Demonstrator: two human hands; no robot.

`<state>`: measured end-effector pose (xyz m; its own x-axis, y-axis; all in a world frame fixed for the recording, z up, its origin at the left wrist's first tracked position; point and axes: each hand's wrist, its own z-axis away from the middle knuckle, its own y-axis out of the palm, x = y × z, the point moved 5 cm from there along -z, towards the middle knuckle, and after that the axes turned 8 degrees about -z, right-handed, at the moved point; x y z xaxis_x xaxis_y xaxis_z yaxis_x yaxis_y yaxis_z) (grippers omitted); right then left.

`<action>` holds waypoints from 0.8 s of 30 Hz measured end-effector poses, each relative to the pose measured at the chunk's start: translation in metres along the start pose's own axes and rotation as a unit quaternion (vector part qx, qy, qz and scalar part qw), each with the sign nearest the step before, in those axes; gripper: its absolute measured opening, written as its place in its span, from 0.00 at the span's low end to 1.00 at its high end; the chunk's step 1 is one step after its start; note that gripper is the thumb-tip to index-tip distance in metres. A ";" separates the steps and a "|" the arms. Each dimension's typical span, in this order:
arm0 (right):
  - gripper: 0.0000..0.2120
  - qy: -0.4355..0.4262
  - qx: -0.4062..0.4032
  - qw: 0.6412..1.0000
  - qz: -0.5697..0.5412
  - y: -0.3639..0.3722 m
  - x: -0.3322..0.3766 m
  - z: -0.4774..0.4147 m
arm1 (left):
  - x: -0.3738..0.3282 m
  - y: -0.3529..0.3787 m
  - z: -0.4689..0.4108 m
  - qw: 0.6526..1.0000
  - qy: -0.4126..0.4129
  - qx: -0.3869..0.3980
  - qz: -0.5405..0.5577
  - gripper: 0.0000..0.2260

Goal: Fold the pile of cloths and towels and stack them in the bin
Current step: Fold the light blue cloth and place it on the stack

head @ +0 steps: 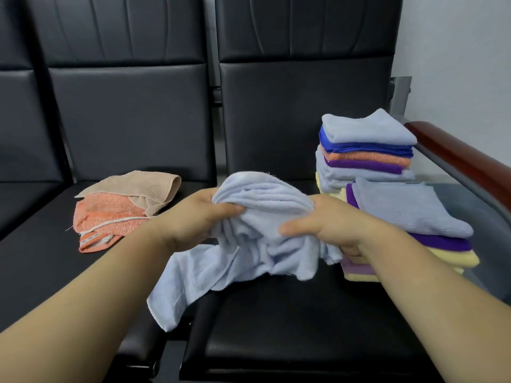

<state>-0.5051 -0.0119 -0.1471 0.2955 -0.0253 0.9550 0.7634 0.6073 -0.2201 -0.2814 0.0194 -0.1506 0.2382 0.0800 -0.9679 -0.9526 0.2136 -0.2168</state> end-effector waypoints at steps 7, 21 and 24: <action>0.12 0.056 -0.076 0.949 0.302 -0.007 -0.014 -0.015 | -0.014 0.013 -0.001 0.998 0.023 0.024 0.057 0.19; 0.11 0.075 -0.015 0.946 0.316 0.003 -0.023 -0.014 | -0.003 0.013 -0.005 0.989 -0.016 -0.005 0.146 0.16; 0.14 0.084 -0.091 0.951 0.283 -0.007 -0.018 -0.017 | -0.004 0.016 -0.004 0.992 -0.002 0.056 0.113 0.22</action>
<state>-0.5060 -0.0298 -0.1660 0.7641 0.1287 0.6321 0.5374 0.4151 -0.7341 -0.2979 0.0184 -0.1510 0.0217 0.1427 -0.9895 -0.9548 0.2963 0.0218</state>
